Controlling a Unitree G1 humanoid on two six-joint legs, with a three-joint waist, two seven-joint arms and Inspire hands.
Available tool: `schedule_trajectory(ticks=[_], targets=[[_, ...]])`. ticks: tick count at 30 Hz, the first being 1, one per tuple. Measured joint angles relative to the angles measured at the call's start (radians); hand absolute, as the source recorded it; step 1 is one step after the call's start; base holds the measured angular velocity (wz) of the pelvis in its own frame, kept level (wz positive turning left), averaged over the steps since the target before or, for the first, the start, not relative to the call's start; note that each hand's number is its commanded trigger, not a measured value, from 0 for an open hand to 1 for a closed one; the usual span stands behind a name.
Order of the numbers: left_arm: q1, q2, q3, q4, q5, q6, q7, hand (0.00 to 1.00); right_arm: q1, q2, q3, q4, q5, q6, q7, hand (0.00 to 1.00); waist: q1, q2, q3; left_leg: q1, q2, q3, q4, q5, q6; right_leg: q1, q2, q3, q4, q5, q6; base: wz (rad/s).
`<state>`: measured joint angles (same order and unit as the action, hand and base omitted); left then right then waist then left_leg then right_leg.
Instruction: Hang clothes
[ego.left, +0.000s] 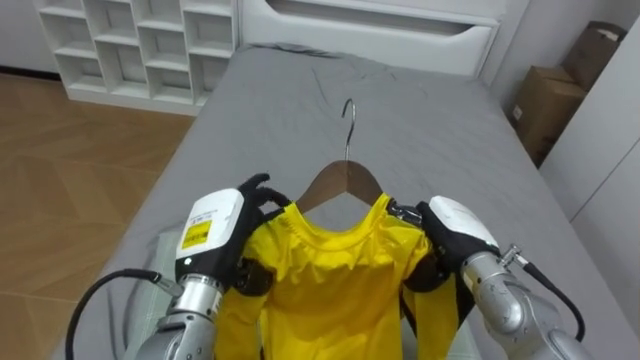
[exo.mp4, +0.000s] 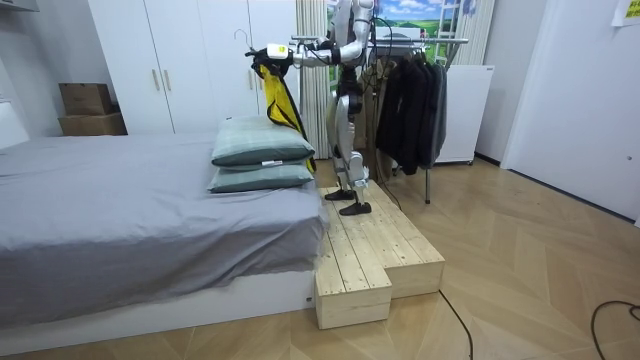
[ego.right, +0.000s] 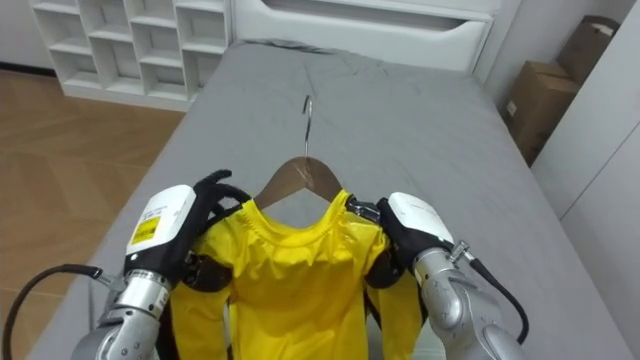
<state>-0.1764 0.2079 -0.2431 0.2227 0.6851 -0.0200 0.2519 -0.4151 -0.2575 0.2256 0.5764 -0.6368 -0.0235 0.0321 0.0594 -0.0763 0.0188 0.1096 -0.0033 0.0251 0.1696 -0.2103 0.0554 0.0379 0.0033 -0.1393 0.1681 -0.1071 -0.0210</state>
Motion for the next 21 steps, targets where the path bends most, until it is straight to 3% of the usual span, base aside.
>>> schedule_trajectory(ticks=[18, 21], targets=[[0.009, 0.006, 0.006, 0.000, -0.028, 0.000, -0.022, 0.00, 0.019, -0.001, -0.010, 0.022, 0.007, 0.001, -0.001, 1.00, -0.003, 0.003, -0.0014, 0.008, 0.001, -0.001, -0.003, 0.000, 0.000, 0.012, 0.003, -0.001, -0.002, 0.000, 0.000, 0.00], [0.018, 0.012, 0.028, 0.000, -0.067, -0.019, -0.022, 0.00, 0.051, -0.001, -0.044, 0.022, 0.006, -0.020, -0.016, 1.00, -0.004, 0.005, -0.0030, 0.007, 0.000, -0.001, -0.001, 0.000, 0.000, 0.012, 0.000, -0.005, -0.002, 0.000, 0.000, 0.00]])
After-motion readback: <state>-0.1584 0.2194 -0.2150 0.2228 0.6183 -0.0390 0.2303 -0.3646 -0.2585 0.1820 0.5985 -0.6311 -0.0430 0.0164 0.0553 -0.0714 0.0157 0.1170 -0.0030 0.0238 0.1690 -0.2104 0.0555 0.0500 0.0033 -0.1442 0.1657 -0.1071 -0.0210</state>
